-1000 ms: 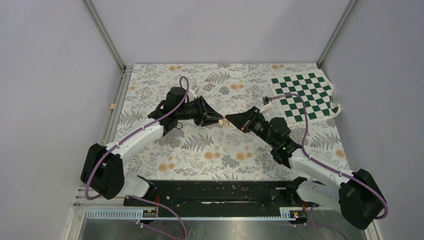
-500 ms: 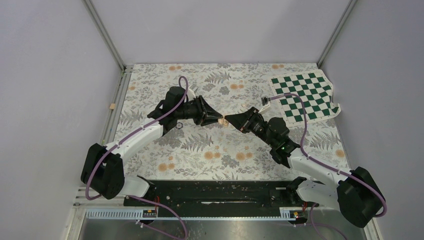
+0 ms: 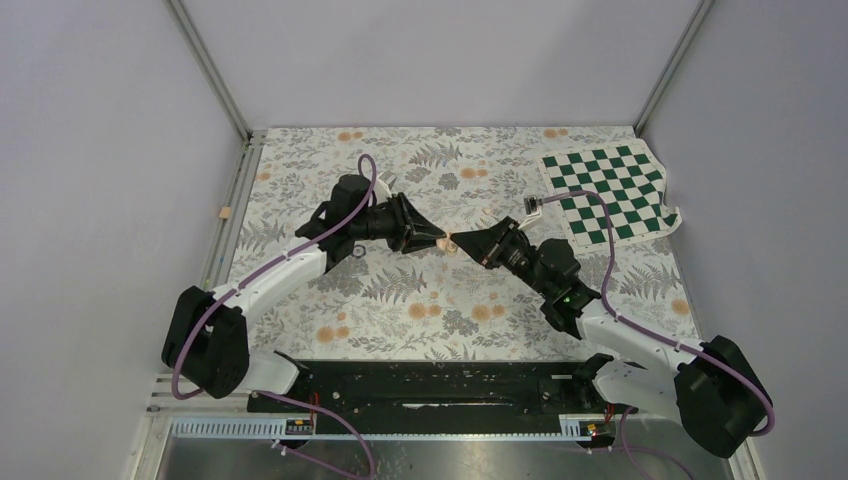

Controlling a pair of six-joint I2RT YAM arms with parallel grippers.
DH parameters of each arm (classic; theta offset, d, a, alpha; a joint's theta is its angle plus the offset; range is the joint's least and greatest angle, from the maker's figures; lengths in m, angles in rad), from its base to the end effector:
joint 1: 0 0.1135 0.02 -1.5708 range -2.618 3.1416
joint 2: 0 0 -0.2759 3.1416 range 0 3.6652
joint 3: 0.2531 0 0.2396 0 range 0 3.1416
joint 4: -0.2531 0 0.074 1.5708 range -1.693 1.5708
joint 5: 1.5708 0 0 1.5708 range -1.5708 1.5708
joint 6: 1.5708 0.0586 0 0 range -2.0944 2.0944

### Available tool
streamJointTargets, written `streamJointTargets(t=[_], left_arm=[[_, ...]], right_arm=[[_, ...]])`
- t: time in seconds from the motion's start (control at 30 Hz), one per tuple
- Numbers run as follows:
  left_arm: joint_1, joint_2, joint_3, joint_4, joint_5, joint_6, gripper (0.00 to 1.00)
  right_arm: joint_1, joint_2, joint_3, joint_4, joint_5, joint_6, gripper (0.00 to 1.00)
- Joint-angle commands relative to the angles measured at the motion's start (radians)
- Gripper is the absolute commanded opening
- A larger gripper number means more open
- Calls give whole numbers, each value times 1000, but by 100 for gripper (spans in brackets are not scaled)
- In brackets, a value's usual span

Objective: Insert the wireless bluetooth earbuds into the charging case
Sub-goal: Place the earbud in the charging case.

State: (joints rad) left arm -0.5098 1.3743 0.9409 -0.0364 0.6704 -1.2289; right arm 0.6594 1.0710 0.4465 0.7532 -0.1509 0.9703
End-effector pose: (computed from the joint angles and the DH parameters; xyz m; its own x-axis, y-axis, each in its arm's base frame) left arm 0.2517 -0.1825 0.2868 -0.9483 -0.3156 -0.0340 -0.0819 0.3468 -0.9344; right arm 0.1858 0.1551 0.2856 -0.5396 0.6138 -0.5763 -0.4925 0.3250 0.8073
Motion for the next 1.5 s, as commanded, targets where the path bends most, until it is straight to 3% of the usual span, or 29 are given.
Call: streamJointTargets(t=[0.0, 0.53, 0.77, 1.27, 1.47], left_arm=[[11, -8, -4, 129, 53, -50, 16], [14, 17, -10, 202, 108, -81, 16], [13, 12, -10, 182, 107, -61, 16], [13, 7, -8, 156, 117, -29, 17], [13, 5, 3, 136, 123, 9, 16]], right_arm=[[8, -8, -25, 23, 13, 0, 9], [8, -68, -30, -42, 37, -44, 10], [8, -70, -14, -53, 30, -51, 46], [9, -176, 48, -189, 78, -109, 61], [8, -227, 57, -243, 98, -134, 61]])
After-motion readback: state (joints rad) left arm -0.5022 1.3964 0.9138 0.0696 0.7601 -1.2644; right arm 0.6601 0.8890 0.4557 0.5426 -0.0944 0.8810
